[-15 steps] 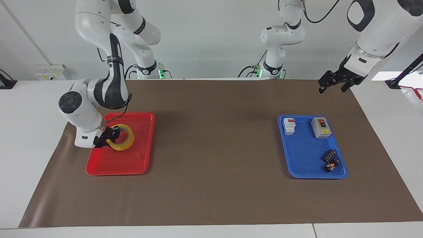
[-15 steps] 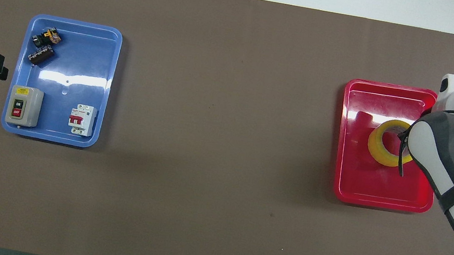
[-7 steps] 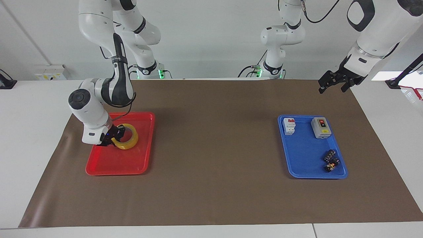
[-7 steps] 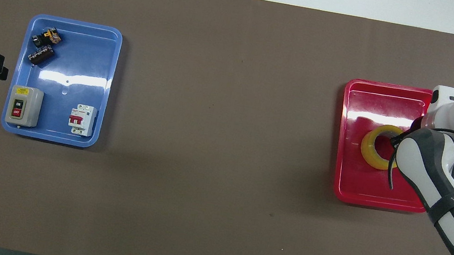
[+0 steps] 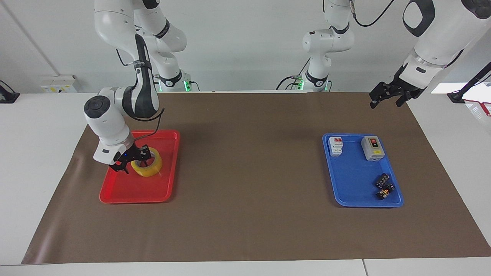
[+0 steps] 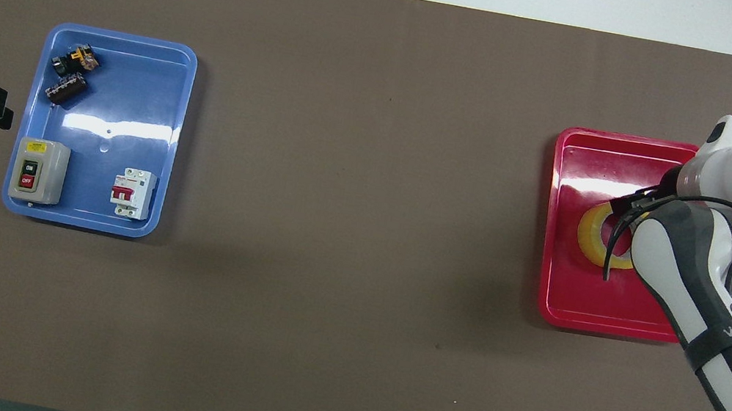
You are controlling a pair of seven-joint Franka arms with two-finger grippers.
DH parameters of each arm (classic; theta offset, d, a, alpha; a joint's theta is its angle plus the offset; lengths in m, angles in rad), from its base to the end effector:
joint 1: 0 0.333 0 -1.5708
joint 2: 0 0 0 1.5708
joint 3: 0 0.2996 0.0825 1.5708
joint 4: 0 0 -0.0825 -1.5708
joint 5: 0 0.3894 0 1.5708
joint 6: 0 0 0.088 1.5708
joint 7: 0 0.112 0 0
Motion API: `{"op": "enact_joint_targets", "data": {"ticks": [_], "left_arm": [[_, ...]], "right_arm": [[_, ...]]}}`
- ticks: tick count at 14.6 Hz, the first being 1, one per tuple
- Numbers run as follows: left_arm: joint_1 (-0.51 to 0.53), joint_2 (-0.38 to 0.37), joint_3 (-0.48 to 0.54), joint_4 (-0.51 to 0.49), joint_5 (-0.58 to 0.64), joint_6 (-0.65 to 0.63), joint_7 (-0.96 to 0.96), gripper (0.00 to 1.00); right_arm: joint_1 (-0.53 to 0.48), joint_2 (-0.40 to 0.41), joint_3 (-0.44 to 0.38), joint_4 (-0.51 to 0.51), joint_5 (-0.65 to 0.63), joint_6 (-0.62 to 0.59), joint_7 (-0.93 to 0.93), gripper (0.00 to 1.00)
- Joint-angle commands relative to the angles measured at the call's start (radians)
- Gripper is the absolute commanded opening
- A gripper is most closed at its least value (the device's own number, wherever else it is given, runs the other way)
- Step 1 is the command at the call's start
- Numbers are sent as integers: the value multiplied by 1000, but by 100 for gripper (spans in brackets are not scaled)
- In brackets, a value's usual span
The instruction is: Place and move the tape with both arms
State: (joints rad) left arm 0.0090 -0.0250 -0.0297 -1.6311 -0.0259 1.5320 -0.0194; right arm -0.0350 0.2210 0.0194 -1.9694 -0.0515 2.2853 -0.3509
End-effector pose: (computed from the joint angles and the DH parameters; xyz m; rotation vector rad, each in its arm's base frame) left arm 0.5463 -0.0145 0.5851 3.1158 -0.0020 -0.1163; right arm 0.6092 -0.0112 0.3452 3.0341 0.5623 0.1340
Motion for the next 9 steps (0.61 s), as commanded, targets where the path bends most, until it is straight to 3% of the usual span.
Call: {"op": "enact_joint_targets", "data": {"ticks": [1, 3, 6, 9], "left_arm": [[8, -18, 1, -18, -14, 7, 7, 100], [8, -18, 1, -16, -15, 7, 7, 100], [8, -18, 1, -16, -15, 7, 7, 100], [8, -18, 1, -16, -14, 7, 7, 100]], "right_arm": [[6, -21, 5, 62, 1, -21, 180, 100], [3, -60, 4, 111, 2, -87, 301, 100], [3, -110, 1, 252, -2, -324, 427, 100], [-3, -172, 1, 326, -1, -488, 477, 100]]}}
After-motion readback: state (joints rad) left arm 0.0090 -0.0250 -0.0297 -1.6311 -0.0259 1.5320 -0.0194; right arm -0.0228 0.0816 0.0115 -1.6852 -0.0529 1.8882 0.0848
